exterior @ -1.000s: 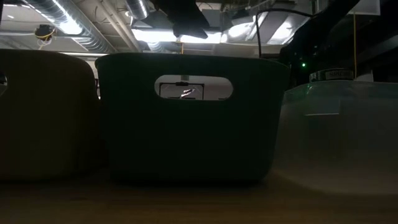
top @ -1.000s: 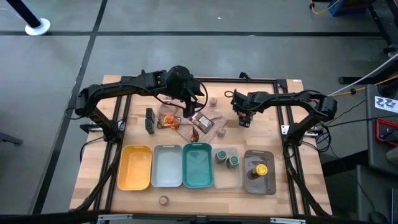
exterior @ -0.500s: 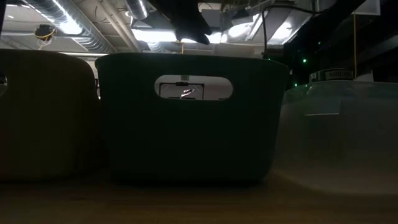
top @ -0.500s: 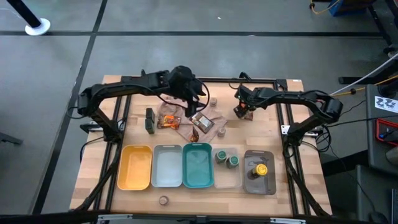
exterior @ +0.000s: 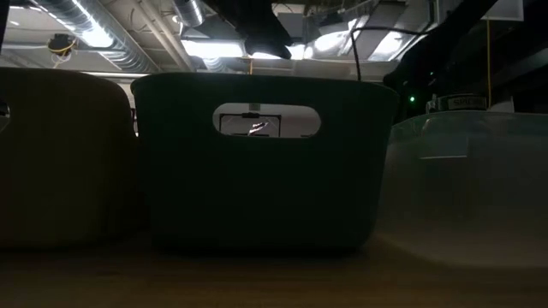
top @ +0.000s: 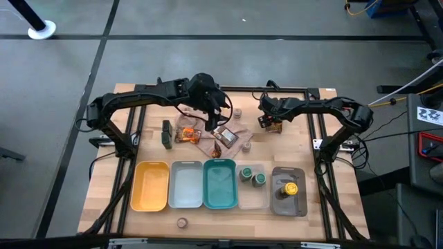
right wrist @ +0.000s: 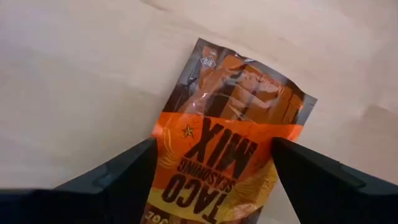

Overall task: Sort spices by type
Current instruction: Put the orange seasoning bag into the green bin

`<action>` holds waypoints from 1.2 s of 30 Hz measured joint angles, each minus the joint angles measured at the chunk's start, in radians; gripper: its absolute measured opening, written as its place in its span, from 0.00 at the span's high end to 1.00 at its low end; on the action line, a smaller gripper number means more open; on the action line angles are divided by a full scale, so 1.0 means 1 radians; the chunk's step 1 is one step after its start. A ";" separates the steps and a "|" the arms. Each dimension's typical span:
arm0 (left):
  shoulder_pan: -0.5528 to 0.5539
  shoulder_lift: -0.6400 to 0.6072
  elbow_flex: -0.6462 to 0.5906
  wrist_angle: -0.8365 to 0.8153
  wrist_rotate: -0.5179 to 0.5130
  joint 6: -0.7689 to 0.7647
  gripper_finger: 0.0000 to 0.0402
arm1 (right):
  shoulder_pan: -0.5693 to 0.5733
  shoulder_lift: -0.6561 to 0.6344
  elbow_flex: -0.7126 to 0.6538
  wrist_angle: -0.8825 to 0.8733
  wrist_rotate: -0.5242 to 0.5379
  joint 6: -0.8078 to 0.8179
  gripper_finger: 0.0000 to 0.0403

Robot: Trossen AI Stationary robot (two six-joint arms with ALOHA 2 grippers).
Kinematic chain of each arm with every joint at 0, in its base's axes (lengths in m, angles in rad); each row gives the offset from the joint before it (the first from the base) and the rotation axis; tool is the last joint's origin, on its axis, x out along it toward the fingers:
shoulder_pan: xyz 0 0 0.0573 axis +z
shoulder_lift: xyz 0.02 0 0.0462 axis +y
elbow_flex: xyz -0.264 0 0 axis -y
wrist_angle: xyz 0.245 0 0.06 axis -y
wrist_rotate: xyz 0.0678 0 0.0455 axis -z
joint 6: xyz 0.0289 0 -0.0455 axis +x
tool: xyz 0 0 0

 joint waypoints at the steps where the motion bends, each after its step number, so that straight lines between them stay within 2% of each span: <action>1: 0.000 0.000 0.000 -0.005 0.002 0.000 0.43 | -0.002 0.010 0.001 0.002 0.015 0.000 0.22; 4: 0.000 0.000 0.000 -0.003 0.002 -0.001 0.43 | -0.014 0.037 0.005 0.011 0.023 -0.002 0.24; 7: 0.000 0.000 0.000 -0.003 0.002 -0.003 0.43 | -0.019 0.056 0.005 0.018 0.030 -0.006 0.31; 14: 0.003 -0.006 0.000 -0.006 0.002 -0.004 0.43 | -0.019 0.060 0.003 0.054 0.041 -0.064 0.66; 19: 0.031 -0.064 0.000 -0.031 0.002 -0.004 0.43 | -0.019 0.059 0.002 0.061 0.037 -0.118 0.89; 24: 0.077 -0.147 0.000 -0.106 0.002 0.001 0.43 | -0.019 0.054 0.002 0.067 0.021 -0.166 0.91; 28: 0.116 -0.213 -0.019 -0.150 0.002 0.007 0.43 | -0.020 0.014 -0.003 0.083 -0.032 -0.189 0.91; 32: 0.157 -0.307 -0.131 -0.097 0.000 -0.038 0.43 | -0.017 -0.066 -0.004 0.143 -0.154 -0.199 0.89; 36: 0.172 -0.412 -0.337 0.108 -0.002 -0.124 0.43 | -0.018 -0.130 -0.004 0.268 -0.253 -0.217 0.91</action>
